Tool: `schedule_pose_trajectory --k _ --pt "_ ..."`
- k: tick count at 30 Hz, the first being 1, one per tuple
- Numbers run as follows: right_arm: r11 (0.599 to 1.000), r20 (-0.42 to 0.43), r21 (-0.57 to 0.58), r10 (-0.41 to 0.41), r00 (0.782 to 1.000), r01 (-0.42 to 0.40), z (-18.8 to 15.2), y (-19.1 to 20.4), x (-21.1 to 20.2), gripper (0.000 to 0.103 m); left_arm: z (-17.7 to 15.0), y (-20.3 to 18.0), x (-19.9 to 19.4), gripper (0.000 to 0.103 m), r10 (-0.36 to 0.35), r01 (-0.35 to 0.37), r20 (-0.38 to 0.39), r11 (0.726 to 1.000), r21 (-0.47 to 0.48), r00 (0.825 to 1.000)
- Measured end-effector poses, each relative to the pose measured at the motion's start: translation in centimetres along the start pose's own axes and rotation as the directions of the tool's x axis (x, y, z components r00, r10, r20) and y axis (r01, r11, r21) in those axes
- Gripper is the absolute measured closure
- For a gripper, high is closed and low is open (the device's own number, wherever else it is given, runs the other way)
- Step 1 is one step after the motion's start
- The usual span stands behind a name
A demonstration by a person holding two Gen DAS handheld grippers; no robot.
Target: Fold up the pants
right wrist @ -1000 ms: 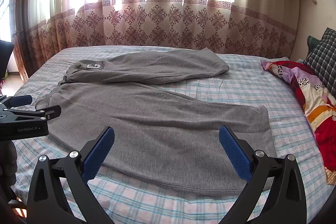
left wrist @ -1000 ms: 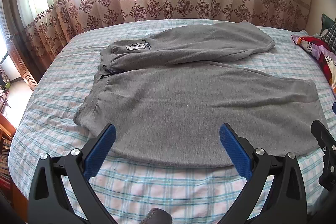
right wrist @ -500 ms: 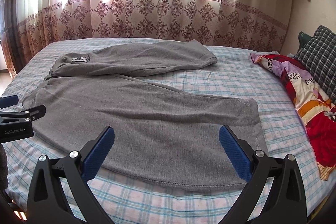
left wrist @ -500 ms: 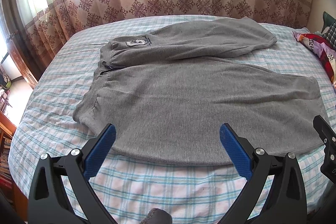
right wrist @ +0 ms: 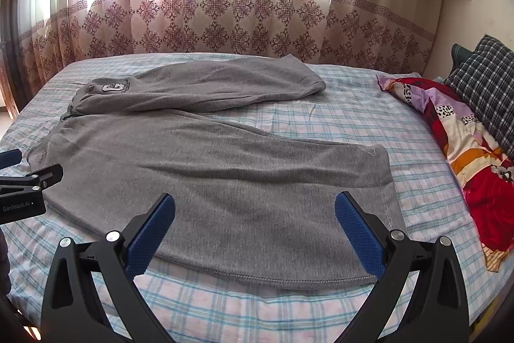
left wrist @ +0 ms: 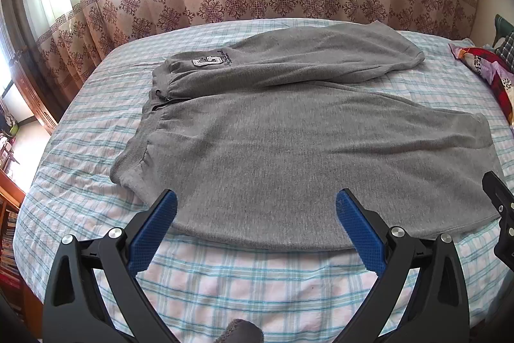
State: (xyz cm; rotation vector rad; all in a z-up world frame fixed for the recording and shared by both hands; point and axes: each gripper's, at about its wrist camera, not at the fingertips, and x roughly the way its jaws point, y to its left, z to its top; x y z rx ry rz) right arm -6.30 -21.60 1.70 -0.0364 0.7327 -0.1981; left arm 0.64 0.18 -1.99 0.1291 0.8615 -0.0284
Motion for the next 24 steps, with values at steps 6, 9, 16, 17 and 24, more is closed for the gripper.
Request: schedule_pose_trajectory --k 6,9,16,17,24 --pt "1.0 -0.008 0.004 -0.007 1.0 0.007 0.05 0.07 0.18 0.005 -0.19 -0.04 0.06 0.003 0.003 -0.003 -0.004 1.0 0.003 1.0" --pt "1.0 -0.01 0.004 -0.007 1.0 0.007 -0.14 -0.04 0.26 0.005 -0.17 -0.09 0.05 0.003 0.002 -0.002 -0.004 1.0 0.003 1.0" --pt "1.0 -0.02 0.007 -0.002 1.0 0.003 -0.22 -0.04 0.46 0.005 -0.26 -0.2 0.1 0.003 0.004 -0.004 -0.008 1.0 0.004 1.0" --pt "1.0 -0.021 0.007 -0.002 1.0 0.002 -0.23 -0.02 0.47 0.005 -0.28 -0.2 0.1 0.003 0.004 -0.004 -0.008 1.0 0.004 1.0" --pt "1.0 -0.025 0.007 0.002 1.0 -0.001 -0.31 -0.06 0.61 0.005 -0.28 -0.2 0.1 0.003 0.004 -0.004 -0.009 1.0 0.004 1.0"
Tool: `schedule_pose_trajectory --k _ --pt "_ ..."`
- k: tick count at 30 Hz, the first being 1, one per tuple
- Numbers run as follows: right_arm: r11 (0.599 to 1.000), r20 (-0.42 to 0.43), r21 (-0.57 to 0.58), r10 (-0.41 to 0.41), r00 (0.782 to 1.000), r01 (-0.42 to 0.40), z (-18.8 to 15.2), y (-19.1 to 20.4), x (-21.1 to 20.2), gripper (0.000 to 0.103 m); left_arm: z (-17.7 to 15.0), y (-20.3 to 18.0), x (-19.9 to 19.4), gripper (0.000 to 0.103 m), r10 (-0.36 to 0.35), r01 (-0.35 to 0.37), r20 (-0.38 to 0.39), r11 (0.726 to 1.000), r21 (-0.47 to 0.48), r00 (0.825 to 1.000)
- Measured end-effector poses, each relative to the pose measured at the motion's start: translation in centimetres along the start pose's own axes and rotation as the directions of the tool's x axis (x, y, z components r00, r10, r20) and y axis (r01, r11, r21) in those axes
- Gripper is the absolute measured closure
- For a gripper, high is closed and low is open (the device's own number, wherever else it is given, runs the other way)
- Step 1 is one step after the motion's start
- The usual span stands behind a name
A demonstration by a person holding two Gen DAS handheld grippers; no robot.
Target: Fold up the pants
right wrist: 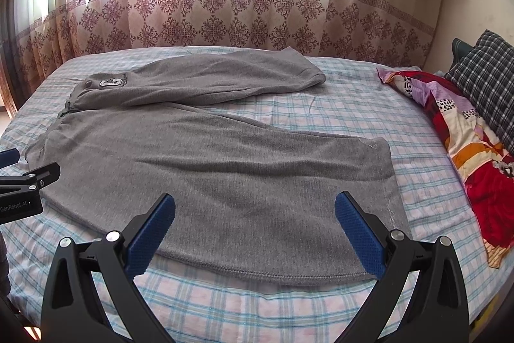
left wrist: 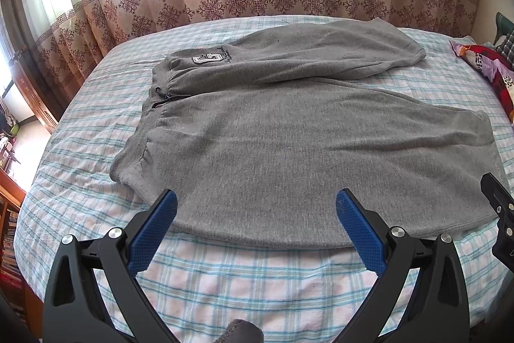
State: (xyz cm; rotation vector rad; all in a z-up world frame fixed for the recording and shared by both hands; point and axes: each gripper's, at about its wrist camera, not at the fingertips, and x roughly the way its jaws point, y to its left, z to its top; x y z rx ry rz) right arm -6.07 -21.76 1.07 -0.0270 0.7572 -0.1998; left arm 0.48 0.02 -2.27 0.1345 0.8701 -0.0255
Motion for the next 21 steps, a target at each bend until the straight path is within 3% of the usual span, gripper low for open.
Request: schedule_pose_trajectory --k 14,21 --pt "0.999 -0.043 0.017 0.047 0.998 -0.046 -0.3 -0.2 1.5 0.005 -0.2 0.9 1.8 0.003 0.01 -0.01 -0.05 1.0 -0.011 0.999" --pt "0.996 -0.007 -0.003 0.086 0.996 -0.086 3.0 0.3 3.2 0.005 1.6 3.1 3.5 0.003 0.03 -0.032 -0.072 0.999 -0.024 0.997"
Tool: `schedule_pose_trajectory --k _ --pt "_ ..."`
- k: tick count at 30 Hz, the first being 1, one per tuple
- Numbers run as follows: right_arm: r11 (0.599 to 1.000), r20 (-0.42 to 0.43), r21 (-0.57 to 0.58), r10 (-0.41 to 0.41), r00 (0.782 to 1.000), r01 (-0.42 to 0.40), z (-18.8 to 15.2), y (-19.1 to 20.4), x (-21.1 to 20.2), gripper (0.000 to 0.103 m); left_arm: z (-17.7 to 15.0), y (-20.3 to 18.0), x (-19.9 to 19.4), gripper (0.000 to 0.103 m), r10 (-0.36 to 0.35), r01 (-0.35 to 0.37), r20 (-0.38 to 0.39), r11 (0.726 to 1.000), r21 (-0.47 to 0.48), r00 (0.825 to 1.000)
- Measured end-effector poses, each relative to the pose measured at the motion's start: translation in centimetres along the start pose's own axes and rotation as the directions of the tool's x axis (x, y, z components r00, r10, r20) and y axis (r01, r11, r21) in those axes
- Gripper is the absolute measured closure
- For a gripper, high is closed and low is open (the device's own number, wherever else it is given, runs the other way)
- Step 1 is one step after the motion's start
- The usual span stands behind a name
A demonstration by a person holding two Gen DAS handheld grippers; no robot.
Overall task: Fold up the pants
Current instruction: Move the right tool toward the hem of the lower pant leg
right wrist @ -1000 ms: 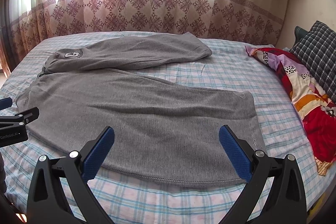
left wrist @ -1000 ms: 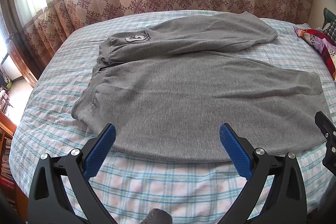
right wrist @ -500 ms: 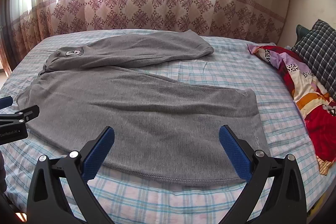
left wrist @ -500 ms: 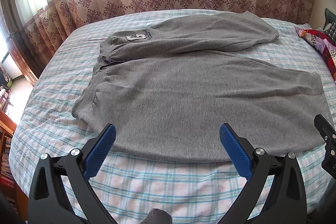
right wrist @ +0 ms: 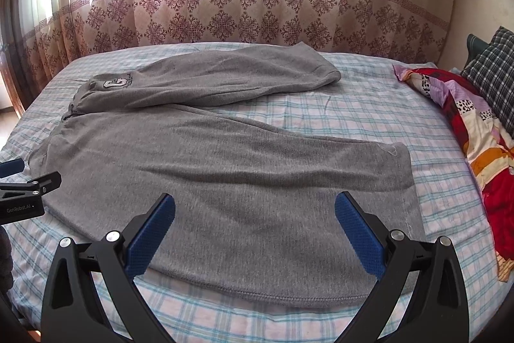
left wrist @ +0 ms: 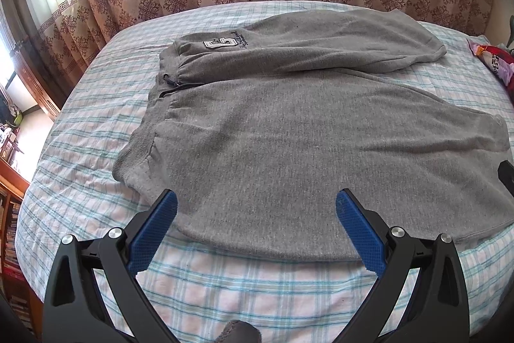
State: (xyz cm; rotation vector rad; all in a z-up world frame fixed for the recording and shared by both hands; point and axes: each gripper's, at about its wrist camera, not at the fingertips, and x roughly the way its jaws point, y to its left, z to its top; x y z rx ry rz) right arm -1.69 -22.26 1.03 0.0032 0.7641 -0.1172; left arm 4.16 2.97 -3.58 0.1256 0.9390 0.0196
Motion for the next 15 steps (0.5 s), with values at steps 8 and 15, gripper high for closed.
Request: schedule_pose_trajectory --k 8,15 --pt "0.992 -0.016 -0.059 0.115 0.993 -0.116 5.2 3.4 6.4 0.005 2.9 4.0 3.8 0.003 0.056 -0.057 -0.007 0.998 -0.028 0.998" --pt "0.983 -0.109 -0.091 0.148 0.983 -0.159 7.1 6.7 13.4 0.005 3.1 7.3 9.1 0.003 0.057 -0.065 -0.112 0.995 -0.075 0.992"
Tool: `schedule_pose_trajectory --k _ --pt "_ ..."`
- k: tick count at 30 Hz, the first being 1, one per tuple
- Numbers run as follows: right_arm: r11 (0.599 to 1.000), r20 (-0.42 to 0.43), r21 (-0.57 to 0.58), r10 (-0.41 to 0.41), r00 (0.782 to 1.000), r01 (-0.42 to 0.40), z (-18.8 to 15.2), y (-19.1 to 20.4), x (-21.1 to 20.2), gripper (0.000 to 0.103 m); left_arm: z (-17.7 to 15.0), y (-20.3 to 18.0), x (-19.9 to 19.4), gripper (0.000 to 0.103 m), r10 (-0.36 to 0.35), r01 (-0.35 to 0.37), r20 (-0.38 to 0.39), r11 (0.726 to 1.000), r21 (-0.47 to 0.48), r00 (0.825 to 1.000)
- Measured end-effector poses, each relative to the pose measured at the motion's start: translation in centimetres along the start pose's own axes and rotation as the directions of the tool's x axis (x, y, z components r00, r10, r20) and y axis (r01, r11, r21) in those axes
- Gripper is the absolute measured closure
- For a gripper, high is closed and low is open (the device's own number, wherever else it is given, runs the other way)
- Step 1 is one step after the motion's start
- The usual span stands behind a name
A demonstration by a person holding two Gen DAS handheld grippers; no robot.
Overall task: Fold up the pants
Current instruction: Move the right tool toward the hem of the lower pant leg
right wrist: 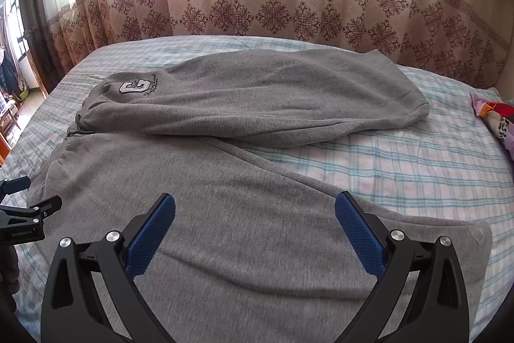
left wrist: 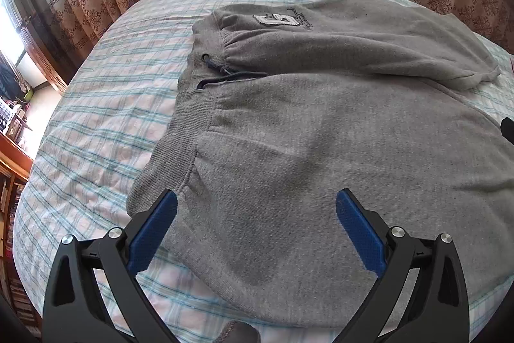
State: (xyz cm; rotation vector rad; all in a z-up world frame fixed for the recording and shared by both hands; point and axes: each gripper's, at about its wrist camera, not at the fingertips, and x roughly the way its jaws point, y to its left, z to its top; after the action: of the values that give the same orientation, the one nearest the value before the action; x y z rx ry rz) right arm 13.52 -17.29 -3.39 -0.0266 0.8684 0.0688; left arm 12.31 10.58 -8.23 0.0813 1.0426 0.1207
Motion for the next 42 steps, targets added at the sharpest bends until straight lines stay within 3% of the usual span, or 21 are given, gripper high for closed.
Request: schedule_pose_trajectory --k 5,9,13,17,20,25,30,38,42 --pt "1.0 -0.043 -0.016 -0.008 0.999 0.008 1.1 0.7 4.4 0.005 -0.8 1.2 3.0 0.003 0.006 -0.007 -0.053 1.0 -0.019 0.999" --pt "1.0 -0.099 0.008 -0.013 0.995 0.014 1.2 0.5 7.1 0.005 -2.4 1.3 3.3 0.003 -0.003 0.004 -0.037 1.0 0.022 0.999" --pt "0.999 -0.133 -0.031 -0.027 0.991 0.023 -0.7 1.0 8.1 0.005 -4.2 2.6 3.1 0.002 -0.063 0.064 -0.028 0.998 0.003 0.998" --pt "0.998 -0.068 -0.033 -0.064 0.996 0.062 -1.5 0.2 5.0 0.005 -4.6 2.5 2.9 0.002 -0.049 0.05 -0.031 0.998 0.024 0.998" --pt "0.999 -0.035 0.004 -0.032 0.999 0.032 -2.6 -1.2 1.5 0.005 -4.7 2.5 2.9 0.002 -0.046 0.047 -0.025 0.999 0.022 0.999" --pt "1.0 -0.117 0.004 -0.022 0.993 0.022 -6.6 -1.8 -0.9 0.005 -4.6 2.3 2.8 0.002 -0.027 0.028 -0.023 0.999 0.035 0.999" --pt "0.999 -0.256 -0.011 -0.052 0.965 0.05 -11.3 -2.3 -0.7 0.005 -5.0 2.4 2.5 0.002 -0.025 0.026 -0.02 0.999 0.046 0.999" --pt "1.0 -0.28 -0.012 -0.014 0.96 0.012 -14.4 -3.1 -3.3 0.005 -5.9 2.8 2.3 0.002 -0.017 0.019 -0.032 0.998 0.054 0.999" --pt "0.999 -0.246 0.04 -0.017 0.969 0.028 -13.5 -5.5 -5.0 0.005 -6.3 4.7 2.6 0.002 -0.078 0.074 -0.082 0.996 -0.041 0.994"
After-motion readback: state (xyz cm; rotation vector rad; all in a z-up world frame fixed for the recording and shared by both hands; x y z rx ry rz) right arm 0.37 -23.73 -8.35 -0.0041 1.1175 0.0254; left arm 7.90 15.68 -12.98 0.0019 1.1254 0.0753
